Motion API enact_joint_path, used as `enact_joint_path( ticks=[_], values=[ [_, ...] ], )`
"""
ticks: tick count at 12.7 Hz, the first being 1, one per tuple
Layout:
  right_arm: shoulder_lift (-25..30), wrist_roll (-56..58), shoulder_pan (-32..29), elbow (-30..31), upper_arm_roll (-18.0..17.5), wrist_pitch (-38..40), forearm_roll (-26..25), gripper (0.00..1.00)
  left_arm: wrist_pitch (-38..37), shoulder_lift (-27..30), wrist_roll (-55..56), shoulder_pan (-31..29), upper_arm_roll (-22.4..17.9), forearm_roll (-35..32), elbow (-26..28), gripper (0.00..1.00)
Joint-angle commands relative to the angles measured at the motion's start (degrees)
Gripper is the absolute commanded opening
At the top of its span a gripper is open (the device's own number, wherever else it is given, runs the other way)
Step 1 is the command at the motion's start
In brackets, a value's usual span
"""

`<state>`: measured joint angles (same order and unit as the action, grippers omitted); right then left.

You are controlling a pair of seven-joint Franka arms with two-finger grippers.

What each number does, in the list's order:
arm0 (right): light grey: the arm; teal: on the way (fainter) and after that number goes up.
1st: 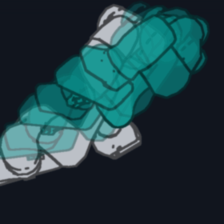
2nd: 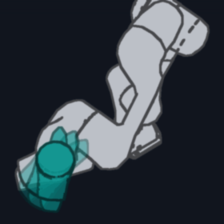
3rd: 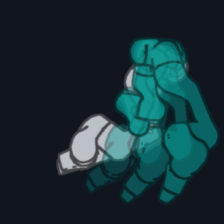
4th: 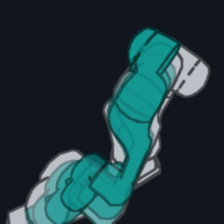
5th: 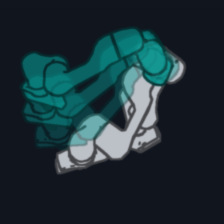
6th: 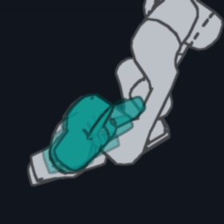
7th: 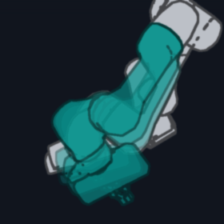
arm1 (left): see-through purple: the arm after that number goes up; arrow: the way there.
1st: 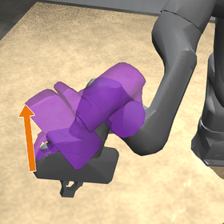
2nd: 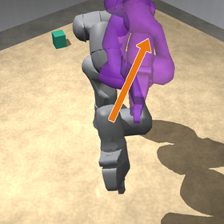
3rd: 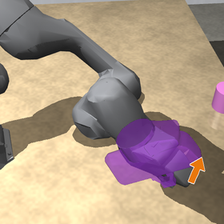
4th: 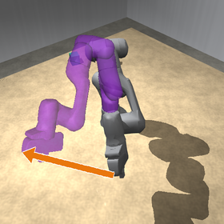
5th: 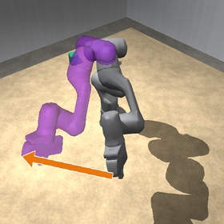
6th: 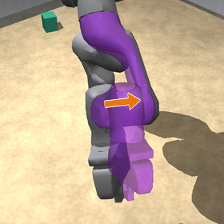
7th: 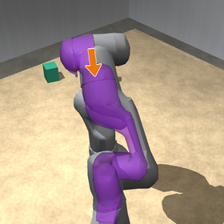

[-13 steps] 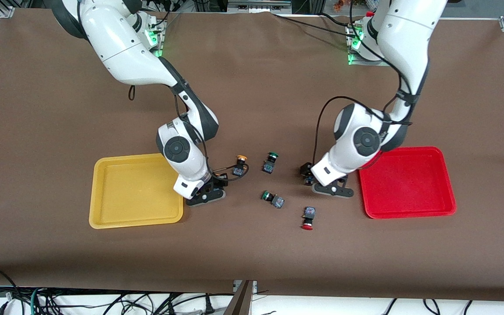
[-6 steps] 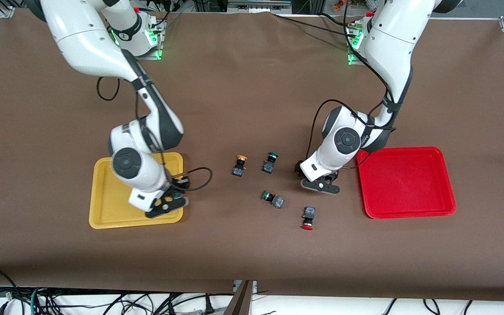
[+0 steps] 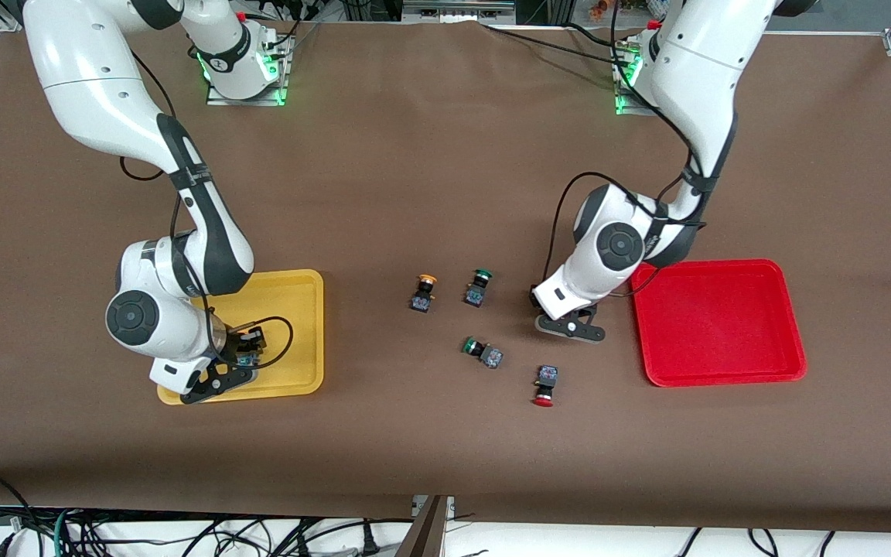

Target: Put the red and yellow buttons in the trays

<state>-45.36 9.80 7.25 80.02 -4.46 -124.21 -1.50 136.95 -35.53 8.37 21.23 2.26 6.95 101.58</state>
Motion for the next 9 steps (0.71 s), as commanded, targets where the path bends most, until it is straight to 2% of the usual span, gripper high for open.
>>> enact_joint_path(
  ticks=[1,3,5,6,7,9],
  values=[
    [2.90,-7.48,3.11,-0.12,-1.25,5.54,3.59,0.99,-15.25,8.44,-0.89,-6.18,0.20,-0.97,1.08,0.00],
    [2.91,-20.72,7.93,-0.39,-1.61,5.65,4.13,0.99,-20.13,11.00,-7.61,-10.75,-1.72,-4.20,0.99,0.00],
    [2.04,-37.67,15.30,-0.39,-1.52,3.56,4.05,0.99,-19.88,10.22,-18.43,-12.17,-5.31,-9.83,1.95,0.03],
    [1.07,-45.50,18.21,-0.22,-1.52,0.06,4.22,0.99,-19.18,9.52,-21.43,-12.26,-6.47,-10.20,3.00,0.07],
    [-0.07,-51.41,20.85,-0.13,-1.52,-2.50,4.13,0.99,-16.56,9.34,-22.68,-12.79,-6.65,-10.38,5.01,0.13],
    [-2.79,-59.86,24.55,-0.04,-1.52,-7.68,4.13,0.99,-5.61,9.16,-23.31,-14.37,-6.65,-10.38,11.59,0.15]
  ],
)
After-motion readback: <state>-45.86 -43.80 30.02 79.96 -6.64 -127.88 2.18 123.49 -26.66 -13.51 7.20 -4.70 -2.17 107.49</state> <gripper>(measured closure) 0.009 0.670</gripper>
